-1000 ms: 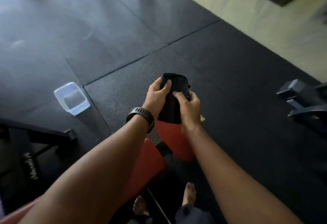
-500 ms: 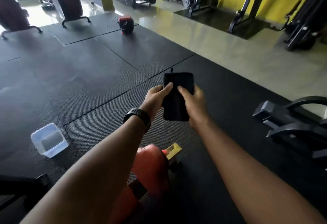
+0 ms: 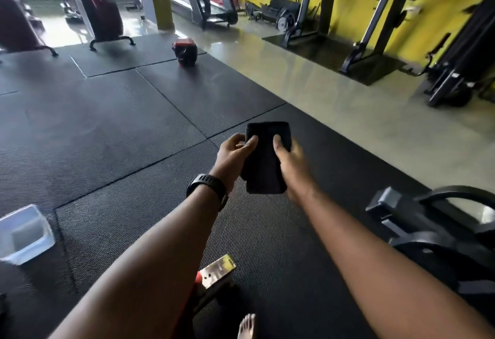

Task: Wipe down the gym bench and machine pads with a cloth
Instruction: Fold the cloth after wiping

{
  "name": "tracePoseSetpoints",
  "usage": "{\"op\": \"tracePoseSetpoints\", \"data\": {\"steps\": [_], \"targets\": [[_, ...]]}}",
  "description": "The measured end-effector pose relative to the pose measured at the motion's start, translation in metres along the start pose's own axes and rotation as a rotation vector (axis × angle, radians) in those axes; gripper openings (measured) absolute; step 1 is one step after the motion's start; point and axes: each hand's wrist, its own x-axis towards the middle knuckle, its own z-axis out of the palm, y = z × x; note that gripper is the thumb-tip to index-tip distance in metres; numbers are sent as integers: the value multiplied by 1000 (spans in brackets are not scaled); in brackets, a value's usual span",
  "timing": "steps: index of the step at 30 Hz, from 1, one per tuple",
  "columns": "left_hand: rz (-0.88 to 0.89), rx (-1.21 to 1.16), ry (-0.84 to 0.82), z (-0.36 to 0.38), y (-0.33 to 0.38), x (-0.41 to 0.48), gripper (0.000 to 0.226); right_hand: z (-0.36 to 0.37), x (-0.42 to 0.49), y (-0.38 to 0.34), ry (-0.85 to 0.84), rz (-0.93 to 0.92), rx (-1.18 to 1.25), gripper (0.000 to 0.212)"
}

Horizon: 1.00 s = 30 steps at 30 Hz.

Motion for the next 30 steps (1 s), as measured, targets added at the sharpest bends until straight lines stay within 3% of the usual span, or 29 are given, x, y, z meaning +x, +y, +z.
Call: {"op": "tracePoseSetpoints", "data": {"steps": [5,10,15,20,25,28,30], "targets": [[10,-69,116,16,-12,83,24,-2,90,5,-70,-30,-46,28],[43,-42,130,6,-3,167,31,16,183,-2,-108,-7,-79,28],[70,-24,246,-30,16,226,31,52,254,-19,-290,8,-75,34],[96,-19,449,-81,25,284,27,123,331,-16,-488,47,-35,37],[173,-17,730,-143,26,340,61,207,410,-4,-772,56,-59,28],[182,-36,869,-170,32,366,43,253,445,-7,-891,76,-58,31],[164,-14,951,-187,39,378,51,285,468,-8,-1002,96,-71,31]]}}
